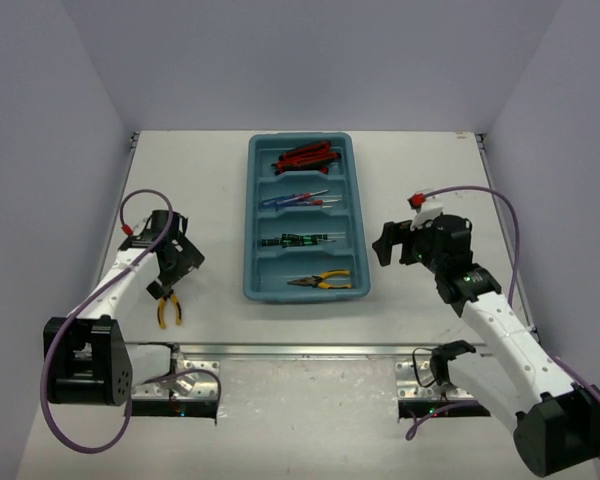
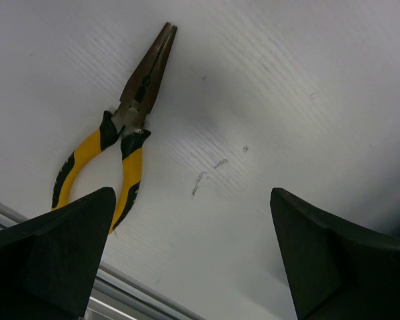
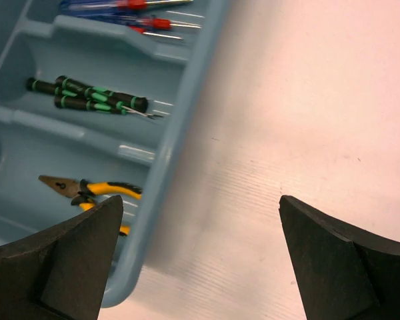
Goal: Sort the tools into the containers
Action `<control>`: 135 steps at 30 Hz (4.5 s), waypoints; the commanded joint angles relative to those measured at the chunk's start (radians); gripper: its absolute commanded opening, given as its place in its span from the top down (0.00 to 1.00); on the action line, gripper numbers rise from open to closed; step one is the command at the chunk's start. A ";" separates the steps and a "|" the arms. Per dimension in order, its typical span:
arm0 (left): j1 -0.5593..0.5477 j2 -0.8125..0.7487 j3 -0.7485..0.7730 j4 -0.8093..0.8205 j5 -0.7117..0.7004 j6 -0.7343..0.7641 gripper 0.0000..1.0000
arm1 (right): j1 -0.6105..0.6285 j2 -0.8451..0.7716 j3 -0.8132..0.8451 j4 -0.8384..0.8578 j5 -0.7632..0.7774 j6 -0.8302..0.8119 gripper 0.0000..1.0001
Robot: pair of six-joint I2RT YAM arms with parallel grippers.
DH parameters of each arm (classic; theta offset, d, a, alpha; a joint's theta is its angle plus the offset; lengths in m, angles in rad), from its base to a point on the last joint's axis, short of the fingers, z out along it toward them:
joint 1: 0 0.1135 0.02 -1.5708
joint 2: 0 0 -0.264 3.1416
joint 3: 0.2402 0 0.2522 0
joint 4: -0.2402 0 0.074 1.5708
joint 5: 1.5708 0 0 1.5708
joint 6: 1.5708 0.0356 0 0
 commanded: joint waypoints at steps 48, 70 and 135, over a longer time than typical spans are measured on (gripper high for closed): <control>-0.075 -0.265 -0.284 0.455 0.102 -0.087 1.00 | -0.112 -0.040 -0.066 0.131 -0.131 0.118 0.01; -0.478 -0.175 0.115 0.472 0.730 0.587 1.00 | -0.112 -0.234 -0.037 0.062 -0.086 0.155 0.01; -0.402 -0.580 0.114 0.207 -0.432 0.274 0.00 | -0.089 -0.397 0.266 -0.464 0.172 0.062 0.01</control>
